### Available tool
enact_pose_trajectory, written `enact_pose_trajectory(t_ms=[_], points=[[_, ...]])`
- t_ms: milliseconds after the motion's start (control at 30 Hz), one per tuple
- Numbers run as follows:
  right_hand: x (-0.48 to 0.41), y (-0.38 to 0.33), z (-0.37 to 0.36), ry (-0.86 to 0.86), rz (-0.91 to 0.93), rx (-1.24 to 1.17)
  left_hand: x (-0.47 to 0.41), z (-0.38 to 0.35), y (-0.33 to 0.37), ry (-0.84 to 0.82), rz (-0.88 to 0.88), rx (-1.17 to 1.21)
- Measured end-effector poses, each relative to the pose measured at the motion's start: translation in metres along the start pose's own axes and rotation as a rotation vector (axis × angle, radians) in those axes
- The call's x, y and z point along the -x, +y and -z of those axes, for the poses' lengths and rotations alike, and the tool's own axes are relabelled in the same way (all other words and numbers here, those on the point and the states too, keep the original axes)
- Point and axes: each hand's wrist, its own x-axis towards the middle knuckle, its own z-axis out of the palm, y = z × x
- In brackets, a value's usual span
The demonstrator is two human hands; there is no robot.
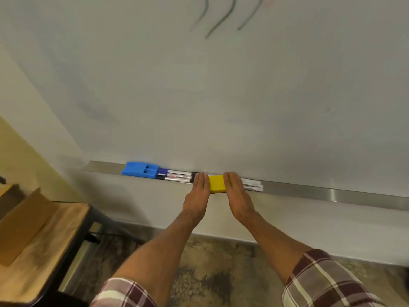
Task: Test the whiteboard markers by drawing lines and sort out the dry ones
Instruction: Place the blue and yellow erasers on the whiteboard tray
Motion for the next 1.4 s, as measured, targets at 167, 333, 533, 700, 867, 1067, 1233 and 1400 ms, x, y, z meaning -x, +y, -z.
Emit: enact_pose_trajectory(t_ms=[167,333,533,700,867,1067,1233,1400], points=[[0.026,0.071,0.033,-0.040,-0.109,0.077,-0.020,-0.020,0.076,-0.002,-0.113,-0.028],[0.038,0.144,0.054,-0.066,-0.174,0.081,-0.044,-0.045,0.145,0.011,-0.114,0.012],[0.046,0.206,0.064,-0.077,-0.181,0.112,-0.064,-0.070,0.198,0.037,-0.127,0.061],[0.052,0.239,0.063,-0.099,-0.212,0.117,-0.077,-0.091,0.226,0.047,-0.140,0.061],[0.054,0.250,0.063,-0.117,-0.216,0.124,-0.083,-0.108,0.234,0.057,-0.152,0.064],[0.052,0.253,0.059,-0.135,-0.234,0.129,-0.088,-0.117,0.234,0.060,-0.130,0.041],[0.055,0.250,0.049,-0.131,-0.189,0.105,-0.089,-0.125,0.227,0.059,-0.083,0.033],[0.055,0.253,0.038,-0.066,-0.144,0.244,-0.088,-0.128,0.228,0.093,-0.097,0.062]])
